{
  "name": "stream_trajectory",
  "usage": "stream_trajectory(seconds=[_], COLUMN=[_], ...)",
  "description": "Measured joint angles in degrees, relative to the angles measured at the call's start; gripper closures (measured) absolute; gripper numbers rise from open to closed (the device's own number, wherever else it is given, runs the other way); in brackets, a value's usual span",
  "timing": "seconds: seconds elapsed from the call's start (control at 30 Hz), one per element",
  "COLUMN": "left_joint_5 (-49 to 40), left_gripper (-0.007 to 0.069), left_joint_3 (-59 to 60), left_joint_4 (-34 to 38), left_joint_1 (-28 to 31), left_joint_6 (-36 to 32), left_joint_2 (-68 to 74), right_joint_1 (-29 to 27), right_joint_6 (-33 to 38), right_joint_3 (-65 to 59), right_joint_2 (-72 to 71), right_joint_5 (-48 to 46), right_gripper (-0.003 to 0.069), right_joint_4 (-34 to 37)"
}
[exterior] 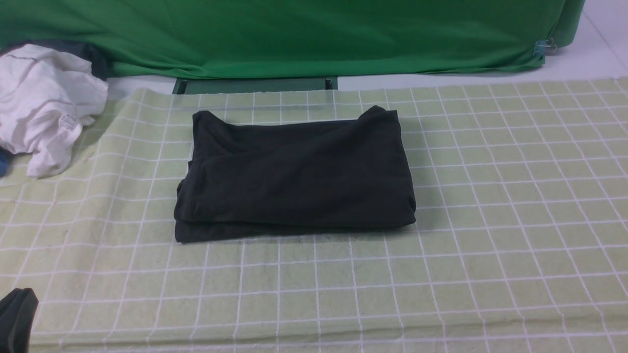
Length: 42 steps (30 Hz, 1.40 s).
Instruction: Fold a long-sleeved shirt over a green coffee tablecloth.
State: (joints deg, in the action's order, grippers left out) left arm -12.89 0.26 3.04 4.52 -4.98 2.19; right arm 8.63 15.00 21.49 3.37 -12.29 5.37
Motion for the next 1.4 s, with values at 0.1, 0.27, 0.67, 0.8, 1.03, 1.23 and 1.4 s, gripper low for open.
stream_trajectory(seconds=[0.1, 0.27, 0.67, 0.8, 1.03, 1.23, 1.4], left_joint_5=[0.0, 0.0, -0.1, -0.1, -0.1, -0.1, -0.1], left_gripper=[0.0612, 0.0612, 0.0612, 0.0612, 0.0612, 0.0612, 0.0612], left_joint_3=[0.0, 0.0, 0.0, 0.0, 0.0, 0.0, 0.0], left_joint_4=[0.0, 0.0, 0.0, 0.0, 0.0, 0.0, 0.0], left_joint_1=[0.0, 0.0, 0.0, 0.0, 0.0, 0.0, 0.0], left_joint_6=[0.0, 0.0, 0.0, 0.0, 0.0, 0.0, 0.0], left_joint_2=[0.0, 0.0, -0.2, -0.3, -0.3, -0.3, -0.3], right_joint_1=[-3.7, -8.1, -8.2, -8.2, -8.2, -8.2, -8.2], right_joint_6=[1.2, 1.9, 1.8, 1.8, 0.5, 0.5, 0.5], right_joint_3=[-4.8, -16.6, -22.1, -22.1, -22.1, -22.1, -22.1], right_joint_2=[0.0, 0.1, -3.4, -3.4, -3.4, -3.4, -3.4], right_joint_5=[-0.1, -0.2, -1.4, -1.5, -1.5, -1.5, -1.5], right_gripper=[0.0419, 0.0419, 0.0419, 0.0419, 0.0419, 0.0419, 0.0419], right_joint_4=[0.0, -0.1, 0.2, 0.2, 0.2, 0.2, 0.2])
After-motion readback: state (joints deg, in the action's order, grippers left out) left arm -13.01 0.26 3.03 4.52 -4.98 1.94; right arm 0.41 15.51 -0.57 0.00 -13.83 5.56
